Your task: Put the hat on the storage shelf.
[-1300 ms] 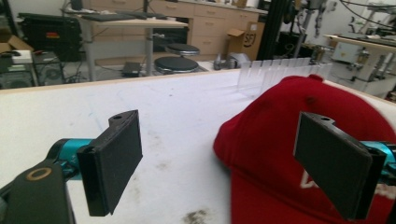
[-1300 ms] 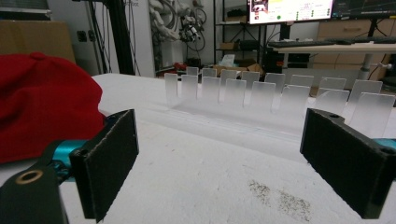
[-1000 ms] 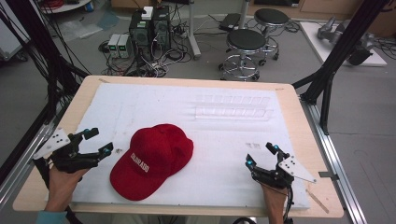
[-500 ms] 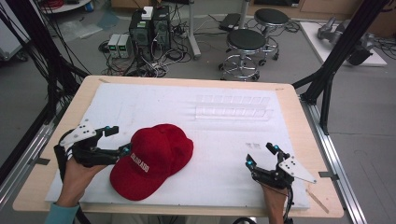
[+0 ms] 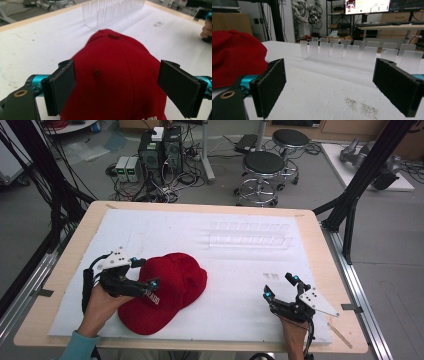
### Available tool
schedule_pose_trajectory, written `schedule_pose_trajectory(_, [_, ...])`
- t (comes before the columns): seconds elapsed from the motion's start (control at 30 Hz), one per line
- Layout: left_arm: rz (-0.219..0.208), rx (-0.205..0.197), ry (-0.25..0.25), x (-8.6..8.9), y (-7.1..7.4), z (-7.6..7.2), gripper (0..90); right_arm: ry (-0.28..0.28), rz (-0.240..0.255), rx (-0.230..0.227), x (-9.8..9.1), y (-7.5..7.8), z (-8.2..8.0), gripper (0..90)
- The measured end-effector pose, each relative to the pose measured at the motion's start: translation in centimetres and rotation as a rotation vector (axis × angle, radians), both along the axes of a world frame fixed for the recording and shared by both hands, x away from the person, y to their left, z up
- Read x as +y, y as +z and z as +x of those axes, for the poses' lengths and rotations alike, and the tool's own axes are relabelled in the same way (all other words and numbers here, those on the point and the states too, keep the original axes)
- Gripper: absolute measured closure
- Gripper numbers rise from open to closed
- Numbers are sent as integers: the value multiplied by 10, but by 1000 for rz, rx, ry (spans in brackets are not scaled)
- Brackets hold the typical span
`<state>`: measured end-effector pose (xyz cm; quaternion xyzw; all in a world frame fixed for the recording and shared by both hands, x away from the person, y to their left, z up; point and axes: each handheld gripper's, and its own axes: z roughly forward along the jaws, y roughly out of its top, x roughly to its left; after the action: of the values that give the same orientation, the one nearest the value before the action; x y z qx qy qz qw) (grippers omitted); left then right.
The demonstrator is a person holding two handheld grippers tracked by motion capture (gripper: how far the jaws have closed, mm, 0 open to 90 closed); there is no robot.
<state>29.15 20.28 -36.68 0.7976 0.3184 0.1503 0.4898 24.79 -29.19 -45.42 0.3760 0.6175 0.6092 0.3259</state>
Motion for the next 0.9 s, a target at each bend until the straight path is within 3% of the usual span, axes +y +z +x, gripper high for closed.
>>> schedule_pose_trajectory(0.1, [50, 6, -12, -8, -2, 3, 154, 0, -1, -1, 0, 0, 0, 105])
schedule_pose_trajectory(0.43, [171, 22, 16, -23, -7, 8, 154, 1, 4, 4, 0, 0, 0, 105])
schedule_pose_trajectory(0.9, [243, 82, 3, -36, -22, 17, 176, 2, 6, 4, 0, 0, 0, 105])
